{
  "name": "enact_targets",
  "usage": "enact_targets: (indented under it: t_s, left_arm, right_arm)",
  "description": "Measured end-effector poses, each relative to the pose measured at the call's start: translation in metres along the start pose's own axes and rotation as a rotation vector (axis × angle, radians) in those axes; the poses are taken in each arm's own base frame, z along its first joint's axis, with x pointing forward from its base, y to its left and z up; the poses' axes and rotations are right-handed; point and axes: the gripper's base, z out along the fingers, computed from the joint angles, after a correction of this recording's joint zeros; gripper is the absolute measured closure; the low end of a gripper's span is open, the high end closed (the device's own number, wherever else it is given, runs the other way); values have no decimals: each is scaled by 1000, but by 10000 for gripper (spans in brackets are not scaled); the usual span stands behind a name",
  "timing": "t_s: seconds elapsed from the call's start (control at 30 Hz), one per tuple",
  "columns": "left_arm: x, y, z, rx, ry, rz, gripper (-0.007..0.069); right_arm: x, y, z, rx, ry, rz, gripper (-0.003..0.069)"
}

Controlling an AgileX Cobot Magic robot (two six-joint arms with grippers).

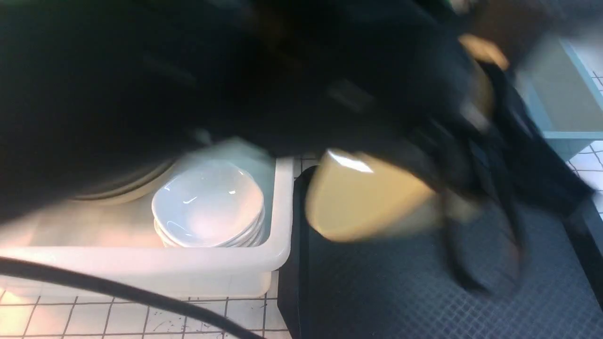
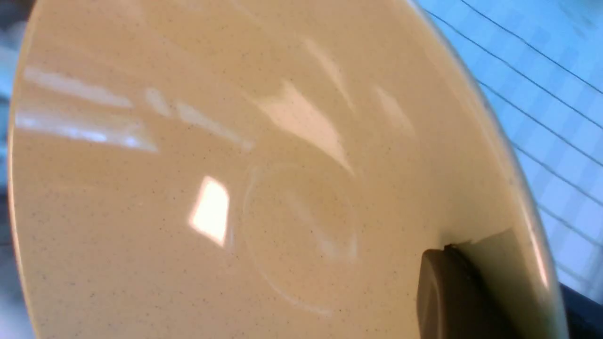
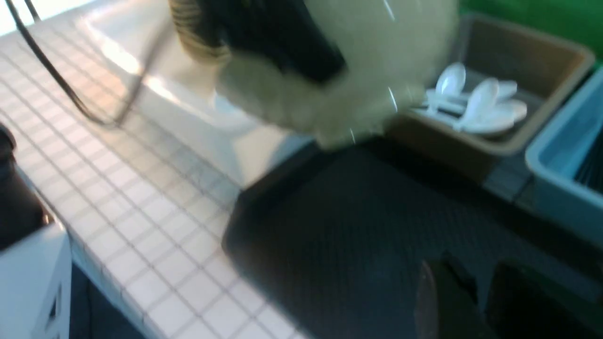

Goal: On white black table put chopsticks spoon bowls plates into blue grey white boxes.
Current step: 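Place the tan bowl onto the bowl stack in the left bin with the left gripper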

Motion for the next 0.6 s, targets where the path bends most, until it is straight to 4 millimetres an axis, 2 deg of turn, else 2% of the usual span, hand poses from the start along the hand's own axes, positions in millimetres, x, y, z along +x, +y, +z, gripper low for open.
enact_targets:
  t_s: [0.07,0.13,0.17,0.2,0.27,0.33,0.43,0.5,0.6]
  left_arm:
    - [2,21,-17,-103,15,-6,608]
    - [7,50,-39,-252,49,-21,608]
    - [9,59,-42,-300,67,-25,608]
    - [14,83,-53,-415,102,-47,608]
    - [20,111,-61,-536,157,-57,608]
    - [26,139,-65,-616,205,-67,608]
    - [32,170,-64,-666,245,-77,608]
    - [38,196,-56,-694,276,-79,608]
    - [45,224,-40,-708,301,-85,608]
  right_arm:
    - [-5,2,4,-5,-16,-4,508]
    - [-11,4,11,-9,-25,-14,508]
    - [-13,5,13,-10,-25,-19,508]
    - [-17,7,19,-11,-23,-34,508]
    - [-25,11,30,-15,-24,-53,508]
    - [-35,16,43,-25,-49,-68,508]
    - [-50,23,59,-46,-110,-96,507]
    - [-58,27,66,-59,-162,-118,507]
    - [-63,30,72,-67,-187,-127,507]
